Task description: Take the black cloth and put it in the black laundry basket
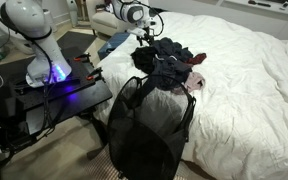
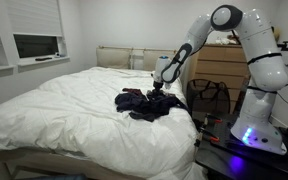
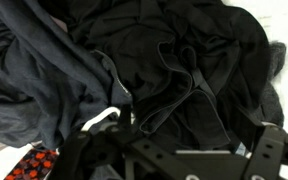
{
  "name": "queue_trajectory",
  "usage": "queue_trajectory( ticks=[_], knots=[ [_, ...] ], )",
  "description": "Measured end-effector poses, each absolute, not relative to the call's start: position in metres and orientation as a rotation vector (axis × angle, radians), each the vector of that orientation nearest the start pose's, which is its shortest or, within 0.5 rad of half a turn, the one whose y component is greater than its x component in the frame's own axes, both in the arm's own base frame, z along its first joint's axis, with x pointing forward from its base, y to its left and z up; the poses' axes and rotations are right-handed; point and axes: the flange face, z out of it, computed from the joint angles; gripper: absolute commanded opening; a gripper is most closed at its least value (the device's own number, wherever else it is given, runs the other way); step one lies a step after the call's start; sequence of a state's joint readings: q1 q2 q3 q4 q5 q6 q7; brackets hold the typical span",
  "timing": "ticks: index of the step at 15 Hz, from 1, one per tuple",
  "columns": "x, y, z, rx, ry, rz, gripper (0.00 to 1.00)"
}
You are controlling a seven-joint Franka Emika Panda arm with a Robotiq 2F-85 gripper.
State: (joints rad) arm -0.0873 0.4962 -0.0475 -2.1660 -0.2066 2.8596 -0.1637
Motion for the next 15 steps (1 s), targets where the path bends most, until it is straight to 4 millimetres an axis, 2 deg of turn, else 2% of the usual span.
queue_trajectory(
  ticks=[7,11,12,13,15],
  knots=[
    [0.582,-0.061,0.126,-3.181,-0.394,-0.191,1.00],
    [0.582,-0.069,0.100,-3.177,-0.367,-0.132,1.00],
    [0.582,-0.071,0.097,-3.178,-0.361,-0.128,0.75],
    [0.583,-0.073,0.095,-3.178,-0.356,-0.127,0.74],
    [0.585,-0.077,0.094,-3.180,-0.346,-0.132,0.58]
  ],
)
